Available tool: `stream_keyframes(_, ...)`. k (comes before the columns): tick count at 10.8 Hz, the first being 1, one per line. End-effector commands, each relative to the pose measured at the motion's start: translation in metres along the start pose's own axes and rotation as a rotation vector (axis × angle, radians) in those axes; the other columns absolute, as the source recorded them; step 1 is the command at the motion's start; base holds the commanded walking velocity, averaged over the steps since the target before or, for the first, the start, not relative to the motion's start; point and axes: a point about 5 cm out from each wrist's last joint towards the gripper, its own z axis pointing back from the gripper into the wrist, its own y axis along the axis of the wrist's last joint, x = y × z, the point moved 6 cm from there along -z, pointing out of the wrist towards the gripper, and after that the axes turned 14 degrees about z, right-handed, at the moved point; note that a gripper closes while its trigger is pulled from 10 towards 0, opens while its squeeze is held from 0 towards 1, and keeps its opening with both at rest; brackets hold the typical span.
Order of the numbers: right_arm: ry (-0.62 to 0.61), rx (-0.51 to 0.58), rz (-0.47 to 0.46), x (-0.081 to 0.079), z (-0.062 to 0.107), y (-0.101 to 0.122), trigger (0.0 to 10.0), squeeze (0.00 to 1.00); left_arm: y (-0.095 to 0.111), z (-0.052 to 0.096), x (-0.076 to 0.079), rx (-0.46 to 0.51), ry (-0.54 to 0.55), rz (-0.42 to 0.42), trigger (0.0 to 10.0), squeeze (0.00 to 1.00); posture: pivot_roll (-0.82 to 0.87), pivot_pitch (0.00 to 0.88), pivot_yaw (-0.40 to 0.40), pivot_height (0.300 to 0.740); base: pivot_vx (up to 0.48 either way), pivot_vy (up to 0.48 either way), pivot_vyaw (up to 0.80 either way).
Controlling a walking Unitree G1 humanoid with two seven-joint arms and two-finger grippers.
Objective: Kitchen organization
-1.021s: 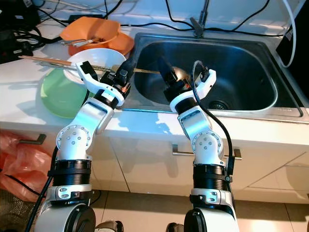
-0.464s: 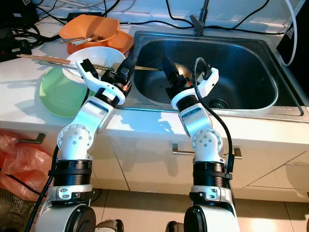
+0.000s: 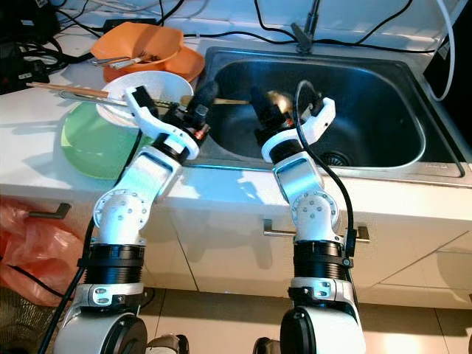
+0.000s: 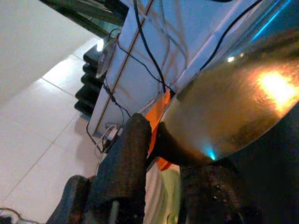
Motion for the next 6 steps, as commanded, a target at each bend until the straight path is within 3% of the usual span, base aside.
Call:
stream_keyframes(1,0.047,0.067,-0.008,-0.025,-0.013,0.015,0.0,0.0,-0.032,-0.002,-0.007,-0.064,0.034,0.033,10.0,1.0,0.09,0.125,-0.018,0.74,0.0,0.0,0.0)
stream_keyframes(4,-0.007,0.104,-0.006,-0.019,-0.016,0.025,0.0,0.0,-0.031,-0.002,-0.006,-0.069,0.037,-0.028,10.0,1.0,0.09,0.124,-0.014,0.74,0.0,0.0,0.0)
stream_keyframes(6,-0.037,0.118,0.014,-0.012,-0.017,0.03,0.0,0.0,-0.025,-0.002,-0.004,-0.053,0.036,-0.14,10.0,1.0,0.09,0.121,-0.015,0.74,0.0,0.0,0.0)
